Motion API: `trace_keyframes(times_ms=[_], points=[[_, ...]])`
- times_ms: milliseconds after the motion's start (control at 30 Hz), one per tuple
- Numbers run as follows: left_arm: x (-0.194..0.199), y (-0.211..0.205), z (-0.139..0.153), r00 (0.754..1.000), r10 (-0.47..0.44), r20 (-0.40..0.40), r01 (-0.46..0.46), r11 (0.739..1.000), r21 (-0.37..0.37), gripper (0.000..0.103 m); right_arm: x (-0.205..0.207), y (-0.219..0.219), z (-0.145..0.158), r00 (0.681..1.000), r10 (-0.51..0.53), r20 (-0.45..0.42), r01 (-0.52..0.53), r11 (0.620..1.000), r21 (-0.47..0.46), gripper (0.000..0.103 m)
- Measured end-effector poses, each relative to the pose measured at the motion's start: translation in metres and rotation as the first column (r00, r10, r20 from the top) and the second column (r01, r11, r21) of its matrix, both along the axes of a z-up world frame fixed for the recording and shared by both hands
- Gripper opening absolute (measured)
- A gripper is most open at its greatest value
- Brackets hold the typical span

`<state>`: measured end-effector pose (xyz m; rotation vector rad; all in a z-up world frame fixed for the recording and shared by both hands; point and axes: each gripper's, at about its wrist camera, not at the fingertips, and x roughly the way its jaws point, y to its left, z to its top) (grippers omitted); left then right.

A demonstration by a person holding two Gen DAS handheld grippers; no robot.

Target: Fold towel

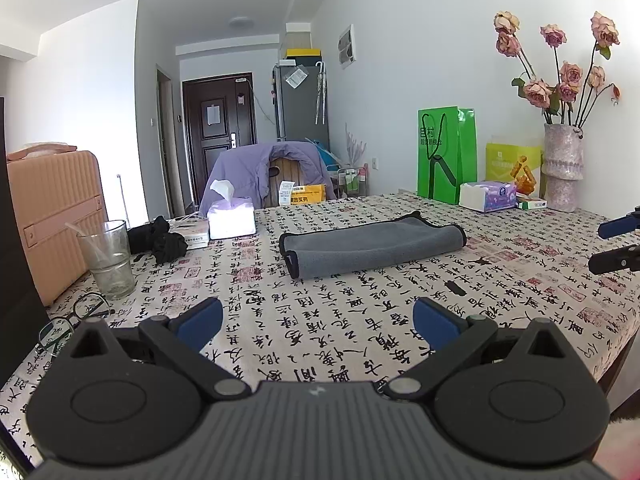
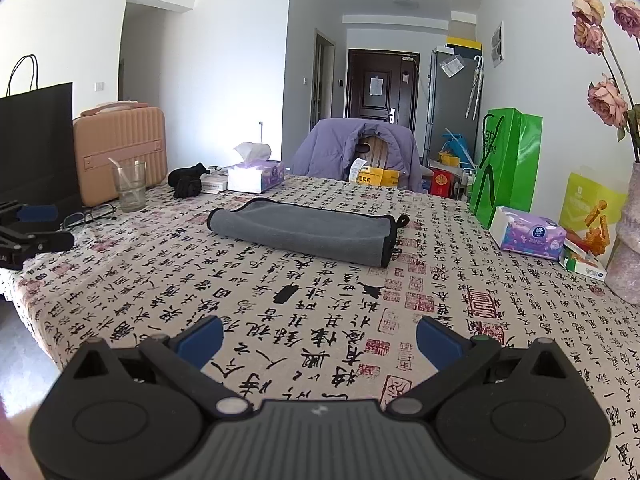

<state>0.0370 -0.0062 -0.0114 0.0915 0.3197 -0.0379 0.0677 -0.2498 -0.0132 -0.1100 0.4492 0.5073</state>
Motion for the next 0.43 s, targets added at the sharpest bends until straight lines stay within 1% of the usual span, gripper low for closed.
trace_keyframes(times_ms=[433], points=[[-0.0015,0.0004,-0.0012,1.0,-0.013,-0.009,0.013,1.0,-0.007,0.103,-0.0001,0.0016,-0.0027,1.0,0.005,-0.006,-0.005,1.0,0.001,0.103]])
